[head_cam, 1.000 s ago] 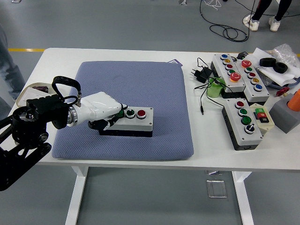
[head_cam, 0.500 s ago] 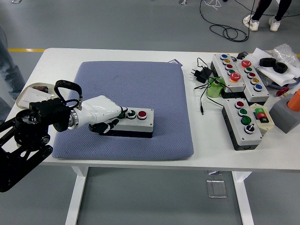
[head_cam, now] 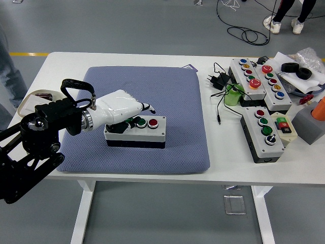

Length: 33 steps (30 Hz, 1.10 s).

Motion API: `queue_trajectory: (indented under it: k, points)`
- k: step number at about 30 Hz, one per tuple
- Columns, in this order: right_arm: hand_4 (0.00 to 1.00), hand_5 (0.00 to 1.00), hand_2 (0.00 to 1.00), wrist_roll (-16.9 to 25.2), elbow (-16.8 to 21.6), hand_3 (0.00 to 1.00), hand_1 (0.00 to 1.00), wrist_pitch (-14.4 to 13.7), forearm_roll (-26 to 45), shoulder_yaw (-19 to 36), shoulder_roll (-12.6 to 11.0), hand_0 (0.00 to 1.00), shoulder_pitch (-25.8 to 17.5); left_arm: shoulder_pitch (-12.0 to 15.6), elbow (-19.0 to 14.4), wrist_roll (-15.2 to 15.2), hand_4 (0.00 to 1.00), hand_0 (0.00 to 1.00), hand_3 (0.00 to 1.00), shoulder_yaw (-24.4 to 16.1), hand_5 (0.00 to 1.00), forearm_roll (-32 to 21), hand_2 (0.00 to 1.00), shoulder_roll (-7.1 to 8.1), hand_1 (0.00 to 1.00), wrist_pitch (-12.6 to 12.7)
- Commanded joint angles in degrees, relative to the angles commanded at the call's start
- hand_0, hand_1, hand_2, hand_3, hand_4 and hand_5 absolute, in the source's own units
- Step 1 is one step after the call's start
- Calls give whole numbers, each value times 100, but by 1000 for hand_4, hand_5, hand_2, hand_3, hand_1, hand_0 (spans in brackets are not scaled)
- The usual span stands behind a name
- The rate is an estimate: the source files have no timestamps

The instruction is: Pick up the button,place it on the desk,press the button,press the button

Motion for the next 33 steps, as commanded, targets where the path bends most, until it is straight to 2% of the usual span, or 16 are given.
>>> queue_trajectory:
  k: [7, 21, 27, 33]
  points:
    - [302, 235, 609, 0, 0, 564, 455, 0, -15, 14, 1, 637, 17, -55, 210, 5, 205, 32, 825, 140, 2, 0, 27, -32, 2, -45]
    - [302, 236, 612, -19, 0, 565, 457, 20, -95, 53, 4, 637, -30, -75, 270, -1, 209, 31, 828, 420, 2, 0, 28, -60, 2, -122]
    - [302, 236, 611, -21, 0, 564, 456, 27, -133, 63, 7, 637, -68, 29, 407, -34, 212, 31, 830, 362, 2, 0, 28, -161, 2, -261]
    - [302, 236, 611, -19, 0, 565, 457, 23, -113, 54, 11, 638, -72, 80, 363, -48, 218, 32, 833, 156, 2, 0, 31, -144, 2, -238]
